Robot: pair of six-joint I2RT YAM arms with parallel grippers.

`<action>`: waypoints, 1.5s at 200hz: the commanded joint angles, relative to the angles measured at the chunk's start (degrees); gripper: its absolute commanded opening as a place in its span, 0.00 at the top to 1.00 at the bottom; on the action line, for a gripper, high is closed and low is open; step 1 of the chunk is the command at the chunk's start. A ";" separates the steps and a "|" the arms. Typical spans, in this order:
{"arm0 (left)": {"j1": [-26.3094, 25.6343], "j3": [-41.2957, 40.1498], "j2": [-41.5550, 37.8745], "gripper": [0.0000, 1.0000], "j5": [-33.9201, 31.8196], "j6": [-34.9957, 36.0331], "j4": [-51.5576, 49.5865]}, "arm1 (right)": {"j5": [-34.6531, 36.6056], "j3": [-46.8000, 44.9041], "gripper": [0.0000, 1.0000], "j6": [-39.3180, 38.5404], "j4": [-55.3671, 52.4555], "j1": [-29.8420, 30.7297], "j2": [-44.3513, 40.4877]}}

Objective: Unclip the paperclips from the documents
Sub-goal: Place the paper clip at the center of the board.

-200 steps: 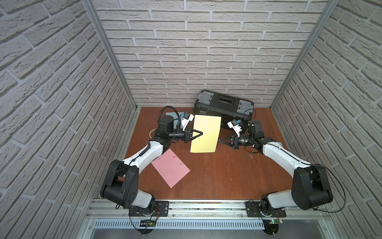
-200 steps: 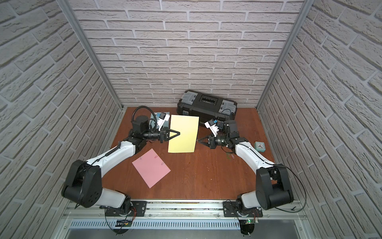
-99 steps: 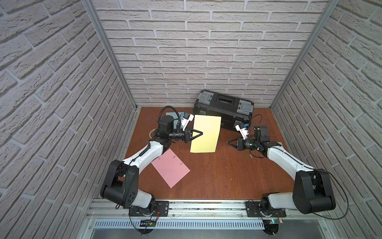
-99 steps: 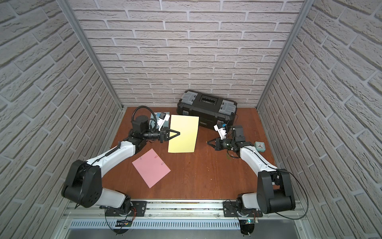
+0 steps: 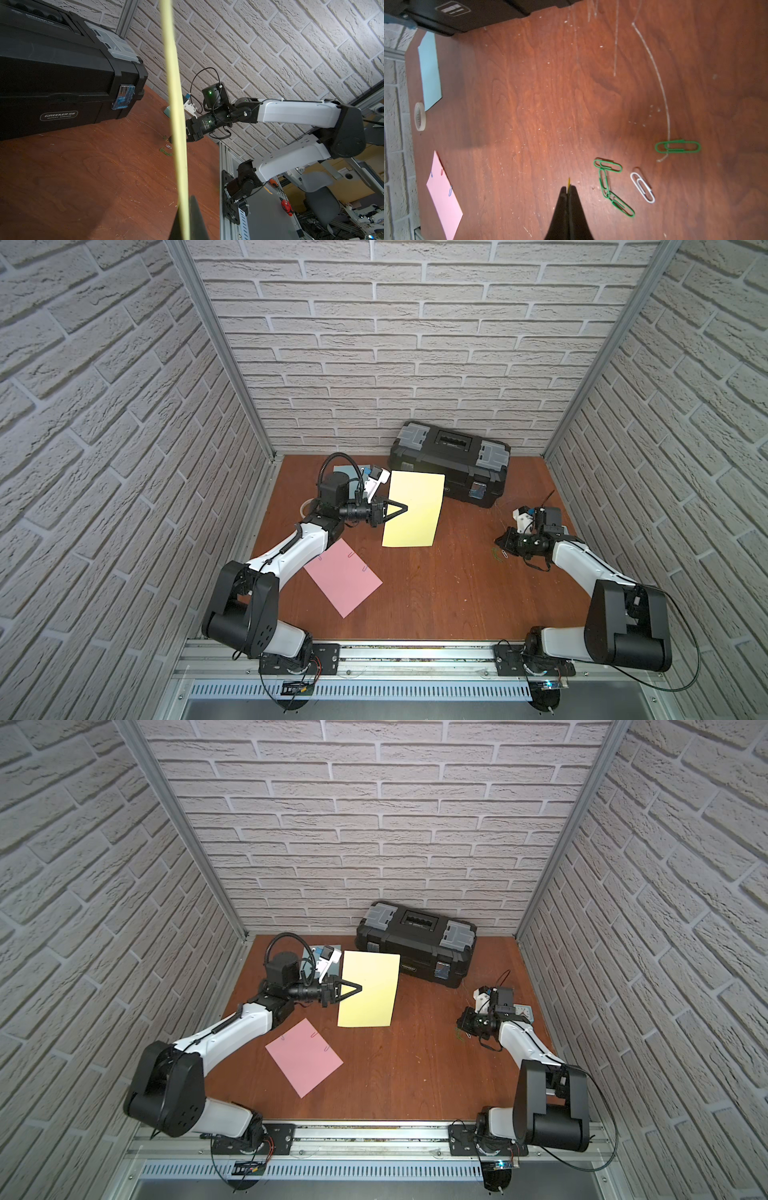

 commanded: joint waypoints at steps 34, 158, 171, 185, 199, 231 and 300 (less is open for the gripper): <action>0.45 0.60 -0.67 1.00 0.15 1.44 1.20 | 6.25 -0.52 0.97 0.88 -2.53 -1.15 1.24; 0.43 0.56 -1.02 1.00 -0.73 1.97 0.55 | 7.51 0.16 0.76 -0.01 -3.98 -1.19 2.38; 0.49 0.52 -0.96 1.00 -1.12 2.15 0.20 | 7.22 0.07 0.75 -0.13 -3.92 -1.20 2.22; 0.43 0.59 -1.02 1.00 -1.88 2.45 -0.45 | 6.82 0.13 0.74 -0.09 -3.86 -1.23 1.95; 0.50 0.84 -1.11 1.00 -3.58 3.54 -2.26 | 5.97 0.16 0.72 0.00 -3.63 -1.22 1.70; 1.68 1.33 -1.70 1.00 -11.72 6.08 -7.24 | 1.17 0.93 0.57 -0.91 -3.41 -0.51 1.24; 7.22 4.78 0.78 1.00 -23.37 5.54 -14.46 | -1.89 4.70 0.42 -2.46 -6.09 5.12 -1.61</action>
